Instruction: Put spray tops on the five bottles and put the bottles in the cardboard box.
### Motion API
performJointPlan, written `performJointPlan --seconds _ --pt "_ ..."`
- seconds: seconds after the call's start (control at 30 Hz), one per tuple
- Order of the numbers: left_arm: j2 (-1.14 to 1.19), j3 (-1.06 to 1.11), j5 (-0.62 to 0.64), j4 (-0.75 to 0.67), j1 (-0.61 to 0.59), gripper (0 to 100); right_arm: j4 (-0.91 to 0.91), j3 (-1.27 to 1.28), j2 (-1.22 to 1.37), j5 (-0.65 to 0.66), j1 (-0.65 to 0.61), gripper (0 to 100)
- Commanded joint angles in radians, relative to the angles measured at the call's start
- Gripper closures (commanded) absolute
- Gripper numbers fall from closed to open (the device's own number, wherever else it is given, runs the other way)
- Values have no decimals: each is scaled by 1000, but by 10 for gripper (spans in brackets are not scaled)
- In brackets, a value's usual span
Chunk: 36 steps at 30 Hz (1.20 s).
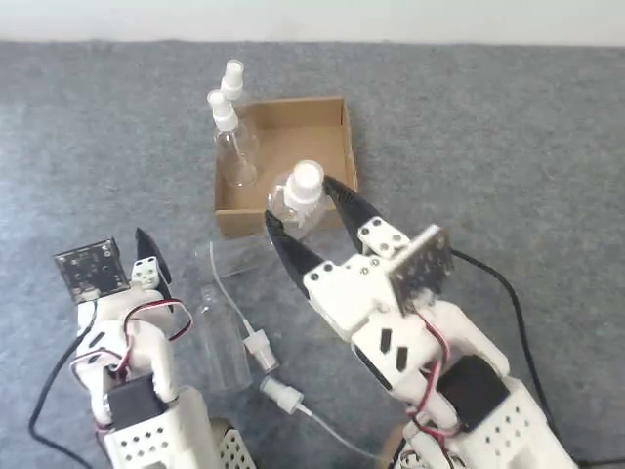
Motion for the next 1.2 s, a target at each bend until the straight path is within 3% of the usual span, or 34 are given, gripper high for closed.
performJointPlan --seconds 0.0,1.17 --pt "-15 -12 -8 -32 -5 880 -45 -112 101 -6 4 911" --pt "-15 -10 -9 -32 -5 880 -820 -121 835 -3 8 915"
